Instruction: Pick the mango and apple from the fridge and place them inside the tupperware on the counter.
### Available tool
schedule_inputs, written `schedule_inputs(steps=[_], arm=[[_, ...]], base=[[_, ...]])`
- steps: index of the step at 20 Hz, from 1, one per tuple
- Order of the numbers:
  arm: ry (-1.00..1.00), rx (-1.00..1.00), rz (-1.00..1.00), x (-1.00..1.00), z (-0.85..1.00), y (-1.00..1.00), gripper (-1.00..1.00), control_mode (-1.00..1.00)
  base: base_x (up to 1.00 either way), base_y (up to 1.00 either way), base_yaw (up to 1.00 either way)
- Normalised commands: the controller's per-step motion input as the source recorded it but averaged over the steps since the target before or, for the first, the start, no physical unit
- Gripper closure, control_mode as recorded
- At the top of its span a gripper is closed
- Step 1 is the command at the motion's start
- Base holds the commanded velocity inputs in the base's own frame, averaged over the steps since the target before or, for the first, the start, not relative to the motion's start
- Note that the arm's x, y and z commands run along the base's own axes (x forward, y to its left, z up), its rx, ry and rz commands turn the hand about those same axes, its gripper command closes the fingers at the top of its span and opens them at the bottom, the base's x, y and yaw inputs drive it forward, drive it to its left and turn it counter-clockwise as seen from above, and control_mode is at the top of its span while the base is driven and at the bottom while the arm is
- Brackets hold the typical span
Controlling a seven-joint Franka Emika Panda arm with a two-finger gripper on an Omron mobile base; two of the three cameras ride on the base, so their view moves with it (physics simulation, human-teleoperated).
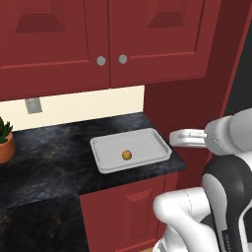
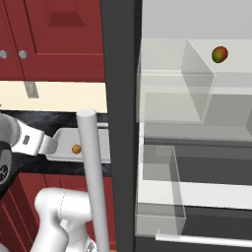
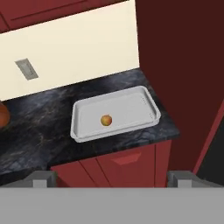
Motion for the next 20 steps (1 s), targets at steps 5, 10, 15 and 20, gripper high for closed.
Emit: schedule_inputs(steps=[5, 10, 15, 20], arm=[[0.00, -0.01, 0.00, -0.18, -0.10, 0.02, -1.00, -1.00], [0.00, 0.00, 0.00, 0.00, 0.00, 0.00, -1.00, 1.00], [0.00, 0.00, 0.00, 0.00, 0.00, 0.00, -1.00, 1.00], [0.00, 0.00, 0.00, 0.00, 0.00, 0.00, -1.00, 1.00]], base=[[0.00, 0.00, 0.00], [-0.87, 0.10, 0.00], [-0.98, 0.04, 0.00], [-1.00, -0.04, -0.05]])
